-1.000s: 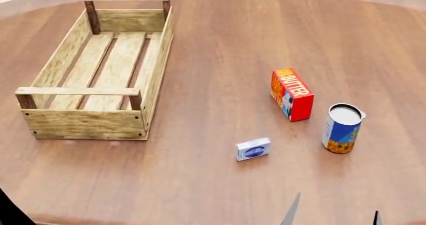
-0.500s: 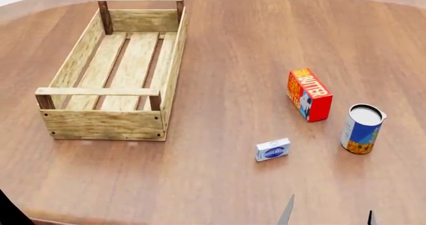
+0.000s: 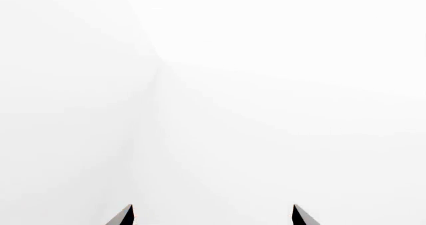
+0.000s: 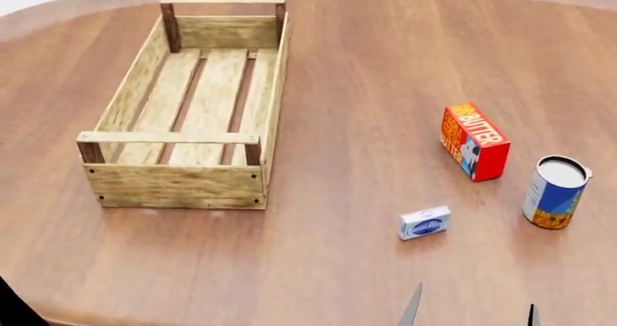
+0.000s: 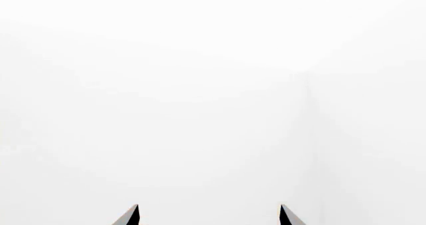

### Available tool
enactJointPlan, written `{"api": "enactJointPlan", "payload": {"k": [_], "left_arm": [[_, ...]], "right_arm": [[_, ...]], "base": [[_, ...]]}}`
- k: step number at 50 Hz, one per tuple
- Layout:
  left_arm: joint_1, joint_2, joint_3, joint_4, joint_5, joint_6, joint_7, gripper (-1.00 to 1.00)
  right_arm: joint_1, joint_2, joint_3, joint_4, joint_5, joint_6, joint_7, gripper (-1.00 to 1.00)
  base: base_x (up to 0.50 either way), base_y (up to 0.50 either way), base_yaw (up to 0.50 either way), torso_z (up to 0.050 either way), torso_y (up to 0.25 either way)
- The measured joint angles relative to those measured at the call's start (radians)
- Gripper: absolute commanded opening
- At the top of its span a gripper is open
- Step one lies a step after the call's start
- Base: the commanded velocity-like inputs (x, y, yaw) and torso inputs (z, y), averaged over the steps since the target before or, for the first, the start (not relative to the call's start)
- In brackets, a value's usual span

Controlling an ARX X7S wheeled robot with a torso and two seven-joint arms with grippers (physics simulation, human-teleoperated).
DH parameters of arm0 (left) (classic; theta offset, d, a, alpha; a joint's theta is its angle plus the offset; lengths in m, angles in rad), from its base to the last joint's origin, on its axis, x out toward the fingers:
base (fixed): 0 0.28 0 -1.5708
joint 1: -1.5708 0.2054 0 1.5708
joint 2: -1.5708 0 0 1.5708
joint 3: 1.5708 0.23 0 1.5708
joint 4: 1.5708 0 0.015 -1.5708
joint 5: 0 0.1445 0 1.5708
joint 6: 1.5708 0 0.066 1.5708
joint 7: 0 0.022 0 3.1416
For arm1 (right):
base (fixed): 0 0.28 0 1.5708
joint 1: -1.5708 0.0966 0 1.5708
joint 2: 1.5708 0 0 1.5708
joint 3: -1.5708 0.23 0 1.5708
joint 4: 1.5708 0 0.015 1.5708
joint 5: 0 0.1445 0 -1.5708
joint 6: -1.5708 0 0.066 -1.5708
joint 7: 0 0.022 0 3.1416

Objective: Pick up the cream cheese and put it in the tray.

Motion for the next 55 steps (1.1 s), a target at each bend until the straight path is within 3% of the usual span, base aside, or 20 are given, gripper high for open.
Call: {"api": "enactJointPlan", "payload": {"k": [55], "left_arm": [[0.005, -0.009, 0.012, 0.004, 0.009, 0.008, -0.019, 1.0]], "right_arm": [[0.001, 0.024, -0.04, -0.007, -0.003, 0.008, 0.035, 1.0]], "base": [[0.08, 0.14, 0.0, 0.0, 0.0]]}}
